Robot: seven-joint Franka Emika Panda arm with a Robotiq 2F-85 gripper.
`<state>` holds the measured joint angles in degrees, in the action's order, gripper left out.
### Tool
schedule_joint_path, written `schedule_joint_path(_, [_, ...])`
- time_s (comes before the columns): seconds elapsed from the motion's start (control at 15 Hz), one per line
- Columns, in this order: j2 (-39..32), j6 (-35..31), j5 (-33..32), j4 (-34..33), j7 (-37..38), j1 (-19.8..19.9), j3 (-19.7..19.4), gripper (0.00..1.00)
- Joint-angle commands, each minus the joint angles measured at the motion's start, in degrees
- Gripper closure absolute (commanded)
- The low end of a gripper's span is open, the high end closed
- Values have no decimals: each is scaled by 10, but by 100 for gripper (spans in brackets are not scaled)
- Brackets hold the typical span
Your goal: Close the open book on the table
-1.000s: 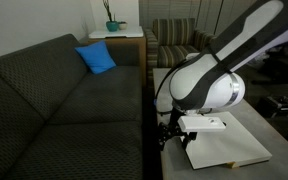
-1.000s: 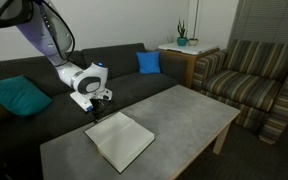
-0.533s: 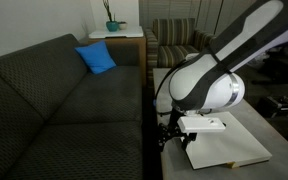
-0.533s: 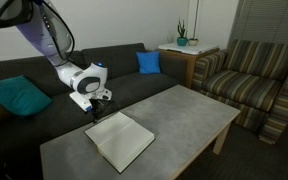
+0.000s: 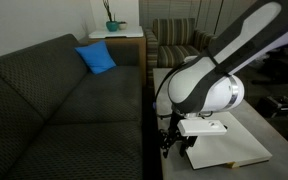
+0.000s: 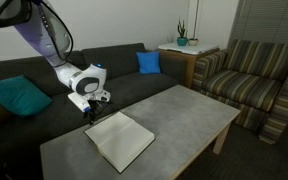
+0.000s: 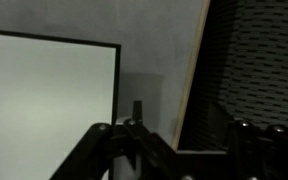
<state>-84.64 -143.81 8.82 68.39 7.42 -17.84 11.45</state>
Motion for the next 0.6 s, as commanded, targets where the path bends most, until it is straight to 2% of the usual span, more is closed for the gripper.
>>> schedule_joint_path(0.0, [0,29,49,-2,3,-28,-37,62])
schedule_joint_path(0.07, [0,34,17,5,25,-12,-20,68])
schedule_joint_path(0.33, [0,68,15,6,66,-22,-34,96])
schedule_joint_path(0.4, [0,63,15,9,71,-23,-35,99])
schedule_joint_path(0.53, [0,65,14,10,89,-28,-42,100])
